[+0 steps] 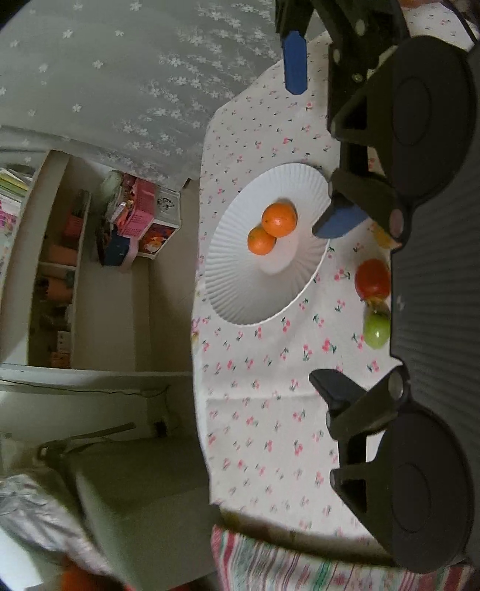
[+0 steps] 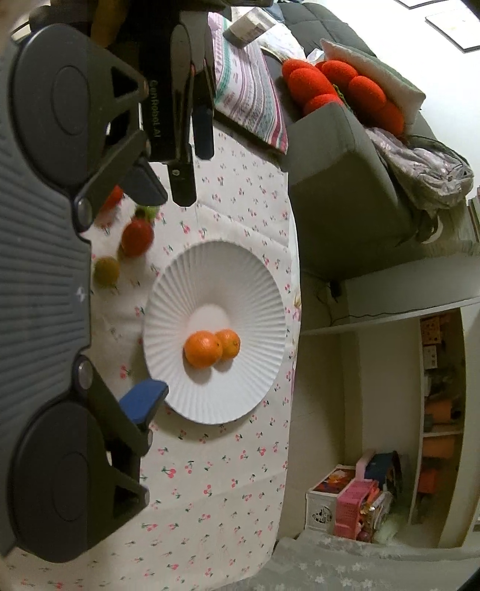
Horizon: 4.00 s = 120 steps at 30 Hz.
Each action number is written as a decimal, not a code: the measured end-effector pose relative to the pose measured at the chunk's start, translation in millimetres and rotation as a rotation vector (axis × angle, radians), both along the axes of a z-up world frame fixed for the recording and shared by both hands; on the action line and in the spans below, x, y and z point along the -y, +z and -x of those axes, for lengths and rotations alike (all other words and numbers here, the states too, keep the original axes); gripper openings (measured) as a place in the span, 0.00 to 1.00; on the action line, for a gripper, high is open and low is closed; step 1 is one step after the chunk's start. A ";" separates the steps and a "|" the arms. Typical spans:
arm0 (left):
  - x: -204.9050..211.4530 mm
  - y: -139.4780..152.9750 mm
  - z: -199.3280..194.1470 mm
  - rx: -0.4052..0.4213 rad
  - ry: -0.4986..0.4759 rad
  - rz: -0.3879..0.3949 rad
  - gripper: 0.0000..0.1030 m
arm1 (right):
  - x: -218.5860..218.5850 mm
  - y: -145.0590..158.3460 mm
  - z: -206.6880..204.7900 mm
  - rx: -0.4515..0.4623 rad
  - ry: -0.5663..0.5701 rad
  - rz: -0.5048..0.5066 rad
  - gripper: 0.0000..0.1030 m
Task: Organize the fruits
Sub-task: 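Withdraw both tools from the plate back toward the remaining fruits, then grasp a red tomato with the left tool while the right tool grasps another red tomato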
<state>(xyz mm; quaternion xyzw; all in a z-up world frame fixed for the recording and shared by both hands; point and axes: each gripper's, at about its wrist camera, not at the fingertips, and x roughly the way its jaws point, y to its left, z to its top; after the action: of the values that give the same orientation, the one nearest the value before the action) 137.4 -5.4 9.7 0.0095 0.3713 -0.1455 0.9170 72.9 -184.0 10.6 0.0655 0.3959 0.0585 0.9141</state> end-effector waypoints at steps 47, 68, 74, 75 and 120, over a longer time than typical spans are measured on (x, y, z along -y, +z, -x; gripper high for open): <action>-13.7 -8.9 61.7 -0.086 0.047 -0.115 0.87 | -36.4 -21.2 56.0 -0.090 0.156 0.004 1.00; -15.3 -46.7 37.9 -0.201 0.049 -0.082 0.87 | -46.2 -51.9 34.3 -0.084 0.198 0.094 0.90; -14.7 -59.9 21.8 -0.229 0.048 -0.045 0.83 | -50.4 -62.5 19.2 -0.044 0.248 0.169 0.77; -14.5 -60.7 20.7 -0.232 0.044 -0.039 0.81 | -52.8 -64.0 17.5 -0.029 0.272 0.192 0.76; -15.8 -79.8 1.4 -0.260 -0.021 0.003 0.21 | -60.0 -86.0 -46.6 -0.058 0.311 0.185 0.33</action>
<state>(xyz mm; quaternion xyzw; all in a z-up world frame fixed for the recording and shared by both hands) 136.1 10.4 -70.1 -0.0069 0.4866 -0.1557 0.8596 119.5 -124.0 -75.4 -0.0791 0.4314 0.1608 0.8842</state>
